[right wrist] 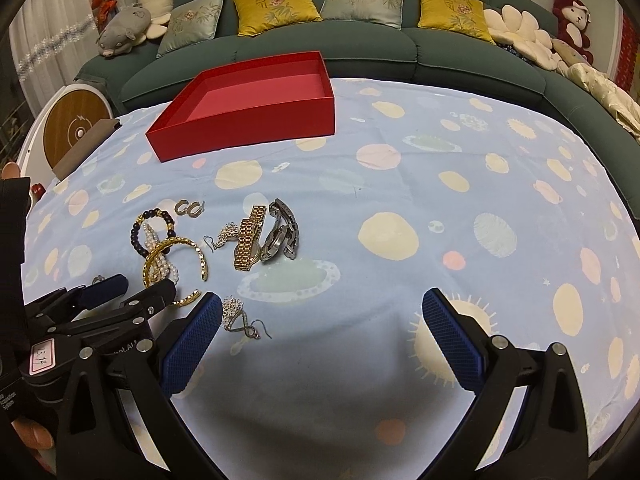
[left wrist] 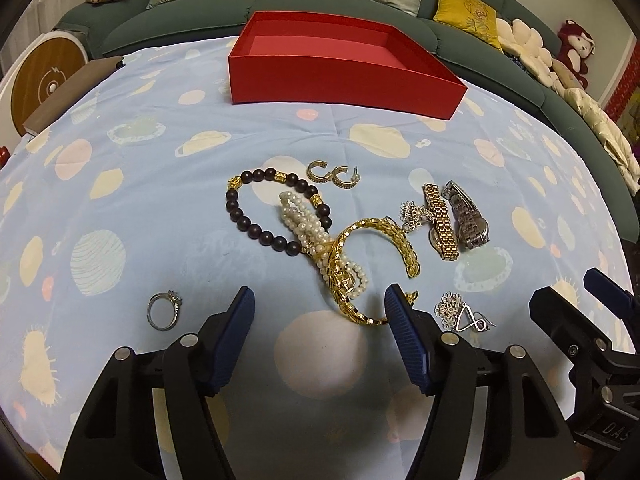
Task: Organize jewelry
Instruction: 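Grasp the silver watch with the right tool while the left tool grasps the gold bangle, then lower the watch into the red tray with the right tool while the left tool lowers the bangle there, then lift both open tools out of the red tray back toward the jewelry, then grasp the pearl strand with the left tool while the right tool grasps the gold watch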
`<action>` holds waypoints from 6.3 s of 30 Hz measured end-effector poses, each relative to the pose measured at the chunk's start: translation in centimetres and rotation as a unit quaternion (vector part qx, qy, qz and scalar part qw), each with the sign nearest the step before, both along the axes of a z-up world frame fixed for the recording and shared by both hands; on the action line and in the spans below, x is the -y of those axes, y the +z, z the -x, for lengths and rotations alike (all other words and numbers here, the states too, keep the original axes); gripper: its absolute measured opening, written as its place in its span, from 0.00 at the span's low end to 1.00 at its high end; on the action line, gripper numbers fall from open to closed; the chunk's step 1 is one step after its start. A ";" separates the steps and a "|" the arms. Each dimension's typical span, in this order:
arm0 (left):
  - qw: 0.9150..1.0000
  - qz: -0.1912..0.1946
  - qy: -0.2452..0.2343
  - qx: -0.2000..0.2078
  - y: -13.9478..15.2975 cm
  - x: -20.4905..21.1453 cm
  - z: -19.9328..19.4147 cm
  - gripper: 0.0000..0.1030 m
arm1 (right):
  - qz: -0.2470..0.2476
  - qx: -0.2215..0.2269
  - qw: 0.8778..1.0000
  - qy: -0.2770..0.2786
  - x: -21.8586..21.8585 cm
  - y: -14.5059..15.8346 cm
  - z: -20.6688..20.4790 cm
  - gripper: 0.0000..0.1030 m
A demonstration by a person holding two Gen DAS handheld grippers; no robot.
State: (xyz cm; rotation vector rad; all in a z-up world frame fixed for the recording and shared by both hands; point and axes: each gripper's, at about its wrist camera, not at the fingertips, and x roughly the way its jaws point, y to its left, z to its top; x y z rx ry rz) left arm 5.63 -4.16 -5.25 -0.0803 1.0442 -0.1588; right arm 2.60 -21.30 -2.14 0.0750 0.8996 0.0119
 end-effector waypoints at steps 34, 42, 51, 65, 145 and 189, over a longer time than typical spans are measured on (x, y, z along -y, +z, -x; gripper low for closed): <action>1.000 0.009 -0.021 0.004 0.1 -0.3 -0.2 0.57 | -0.027 -0.026 0.998 0.053 -1.5 -3.3 -6.0 0.36; 1.000 0.001 -0.012 0.005 0.1 -1.0 -0.2 0.57 | -0.023 -0.029 0.998 0.046 -0.7 -3.2 -5.6 0.16; 0.999 0.029 -0.034 -0.004 0.3 -0.6 0.0 0.33 | -0.021 -0.015 0.998 0.051 -0.6 -2.0 -4.4 0.16; 0.997 0.045 -0.056 -0.006 0.4 0.5 -0.2 0.03 | -0.022 -0.002 0.998 0.060 -0.9 -0.5 -3.4 0.15; 0.991 -0.007 0.034 0.128 13.1 -6.2 -19.0 0.40 | -0.031 0.116 0.992 0.046 0.6 11.3 -19.5 0.29; 0.998 -0.064 0.002 0.006 0.1 -0.1 -2.4 0.41 | -0.015 0.009 0.997 0.071 -1.8 1.8 -4.2 0.42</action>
